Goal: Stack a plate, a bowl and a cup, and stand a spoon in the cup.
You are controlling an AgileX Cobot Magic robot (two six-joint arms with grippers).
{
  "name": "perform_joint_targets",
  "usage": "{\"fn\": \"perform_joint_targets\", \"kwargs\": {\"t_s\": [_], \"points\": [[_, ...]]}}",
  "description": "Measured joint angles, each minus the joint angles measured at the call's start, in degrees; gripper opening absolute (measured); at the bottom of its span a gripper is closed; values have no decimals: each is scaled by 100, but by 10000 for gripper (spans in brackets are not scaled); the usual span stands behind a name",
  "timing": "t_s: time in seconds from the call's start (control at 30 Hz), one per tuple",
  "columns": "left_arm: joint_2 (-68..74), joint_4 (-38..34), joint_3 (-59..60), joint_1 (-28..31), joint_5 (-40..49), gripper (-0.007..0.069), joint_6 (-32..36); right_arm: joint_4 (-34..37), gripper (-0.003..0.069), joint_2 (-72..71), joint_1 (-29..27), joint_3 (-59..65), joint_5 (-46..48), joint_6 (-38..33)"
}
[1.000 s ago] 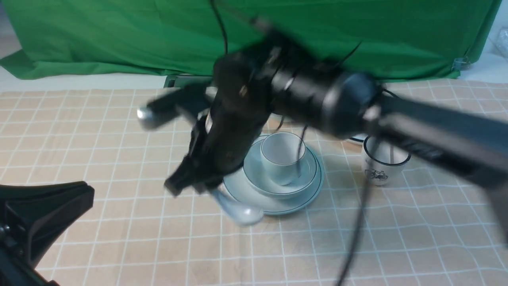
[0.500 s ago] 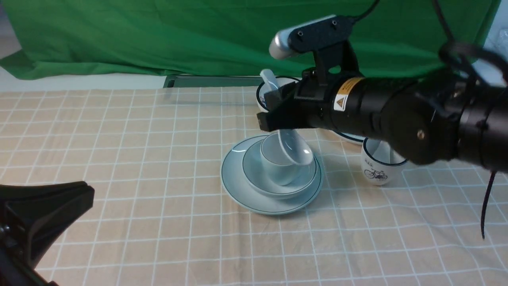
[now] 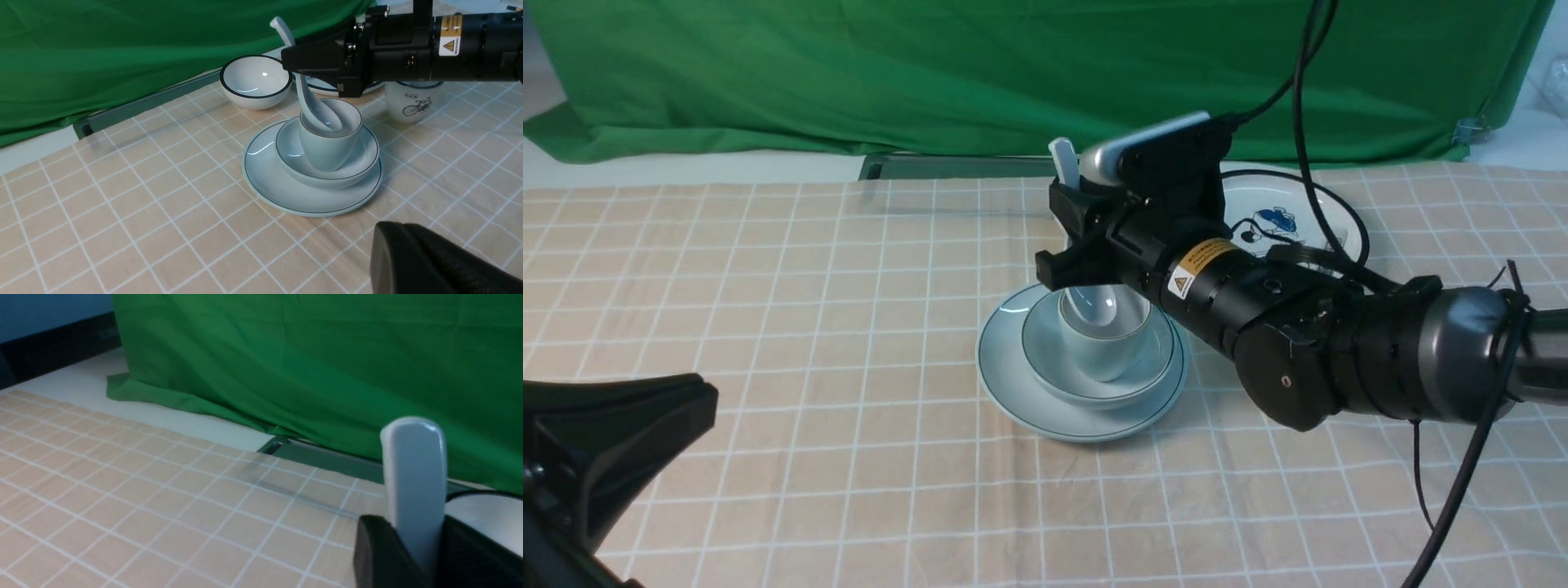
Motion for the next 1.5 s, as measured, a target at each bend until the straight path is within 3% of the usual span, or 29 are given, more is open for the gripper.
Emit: {"fn": "perform_joint_targets", "kwargs": {"t_s": [0.2, 0.43, 0.63, 0.77, 0.83, 0.87, 1.03, 1.2, 1.5], "points": [[0, -64, 0, 0, 0, 1, 0, 4, 198, 109, 0, 13, 126, 0], [0, -88, 0, 0, 0, 1, 0, 4, 382, -32, 0, 13, 469, -5], [-17, -115, 0, 0, -40, 1, 30, 4, 395, -831, 0, 13, 1600, -10], [-558, -845, 57, 0, -617, 1, 639, 4, 304, -2415, 0, 13, 3810, -99], [-802, -1068, 139, 0, -836, 1, 875, -2, 269, -2788, 0, 13, 4320, -165], [-1147, -1307, 352, 0, -1182, 1, 1048, -2, 202, -3421, 0, 13, 5273, -242], [-1874, -1473, 1042, 0, -2075, 1, 1186, -13, 71, -4642, 0, 103, 7310, -186], [-1994, -1500, 1610, 0, -2337, 1, 1187, -13, 43, -5770, 0, 526, 8433, 13], [-1994, -1500, 2050, 0, -2289, 1, 1182, -13, 62, -6608, 0, 635, 8745, 24]]}}
